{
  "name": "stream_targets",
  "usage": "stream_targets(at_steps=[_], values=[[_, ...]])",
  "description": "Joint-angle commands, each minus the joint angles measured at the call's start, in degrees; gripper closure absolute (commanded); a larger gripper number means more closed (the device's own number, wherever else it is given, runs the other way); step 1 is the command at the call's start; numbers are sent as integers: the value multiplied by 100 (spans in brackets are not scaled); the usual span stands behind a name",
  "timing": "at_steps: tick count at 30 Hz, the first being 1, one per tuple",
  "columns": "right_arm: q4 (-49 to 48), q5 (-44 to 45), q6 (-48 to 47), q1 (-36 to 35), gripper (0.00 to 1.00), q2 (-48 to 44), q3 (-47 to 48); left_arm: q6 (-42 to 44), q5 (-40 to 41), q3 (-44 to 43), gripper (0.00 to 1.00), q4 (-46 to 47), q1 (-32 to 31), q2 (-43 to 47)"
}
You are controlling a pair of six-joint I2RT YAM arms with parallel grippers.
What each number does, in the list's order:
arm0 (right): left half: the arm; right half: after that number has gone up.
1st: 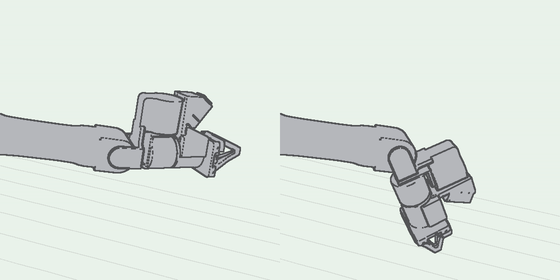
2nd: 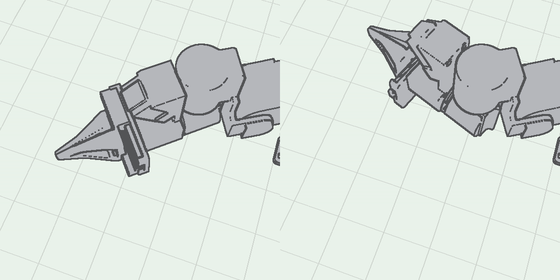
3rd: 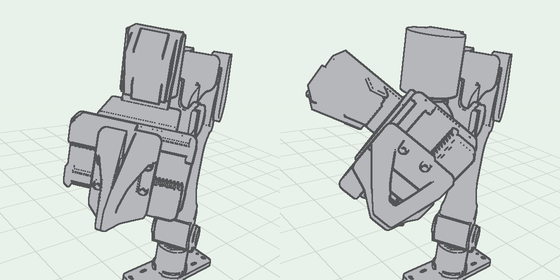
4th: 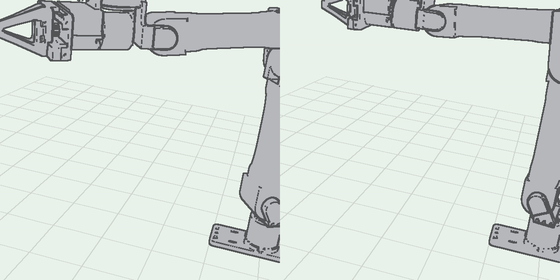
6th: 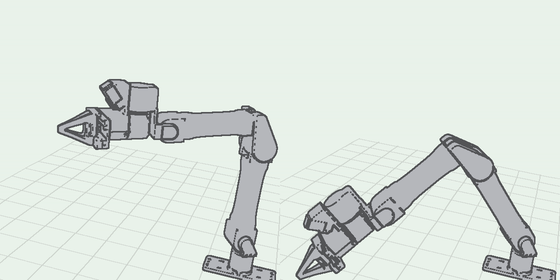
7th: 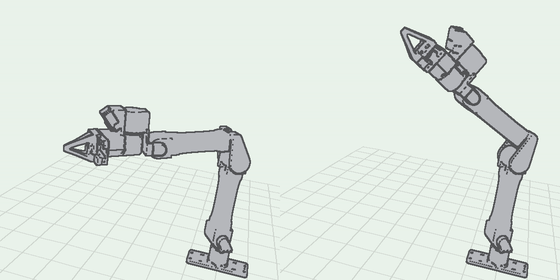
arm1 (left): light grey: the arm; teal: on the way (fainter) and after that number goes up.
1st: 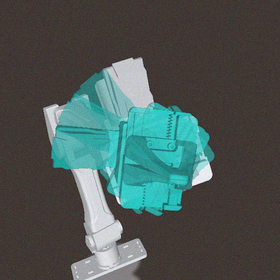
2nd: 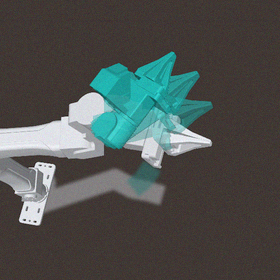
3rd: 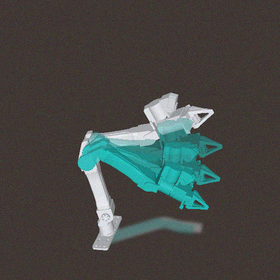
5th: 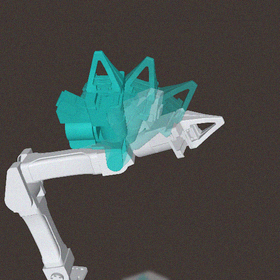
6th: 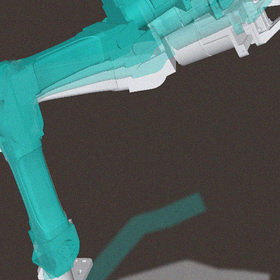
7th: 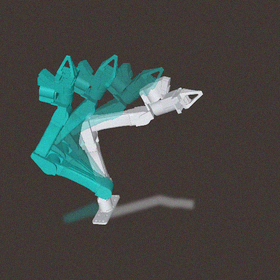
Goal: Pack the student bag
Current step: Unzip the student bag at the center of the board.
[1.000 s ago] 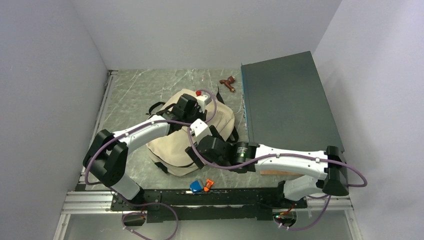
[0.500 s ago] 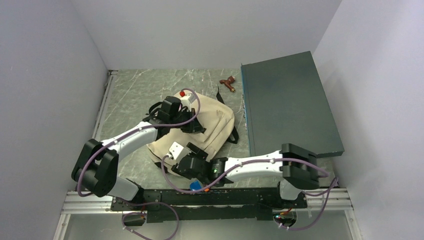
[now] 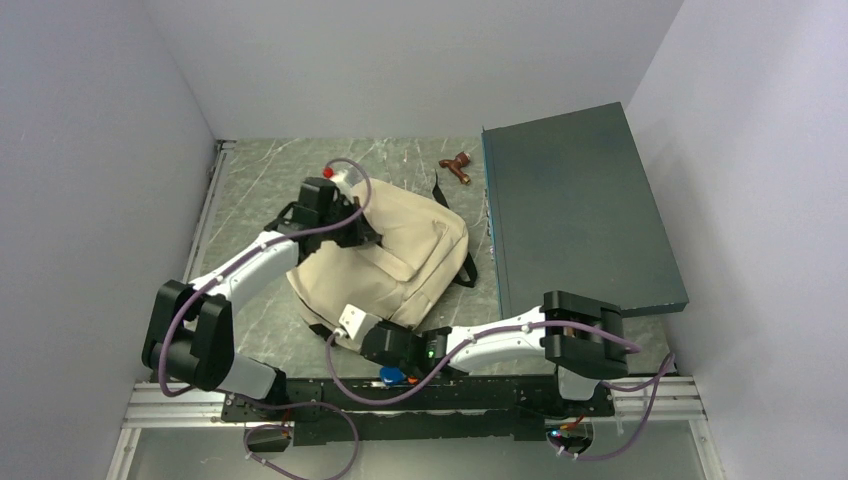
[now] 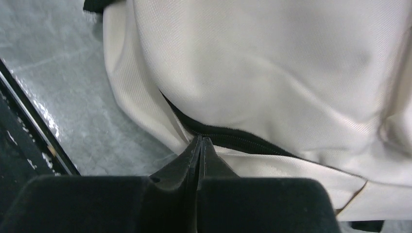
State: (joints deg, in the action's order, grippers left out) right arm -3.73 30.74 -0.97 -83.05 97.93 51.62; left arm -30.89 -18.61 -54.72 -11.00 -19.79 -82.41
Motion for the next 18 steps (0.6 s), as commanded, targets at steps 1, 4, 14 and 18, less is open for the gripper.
stream_targets(at_steps=[1,4,14,18], values=[[-178,-217,338,-197,100,114,-386,149,882,-638,100,-208,676,-236],[-321,-104,425,-342,100,192,-506,279,962,-1001,100,-320,949,-453],[-57,-9,672,-336,93,-249,-231,1109,549,-2318,100,-1545,1434,-1394],[841,-41,915,-255,57,-593,580,1021,349,-2113,60,-1764,1452,-787]])
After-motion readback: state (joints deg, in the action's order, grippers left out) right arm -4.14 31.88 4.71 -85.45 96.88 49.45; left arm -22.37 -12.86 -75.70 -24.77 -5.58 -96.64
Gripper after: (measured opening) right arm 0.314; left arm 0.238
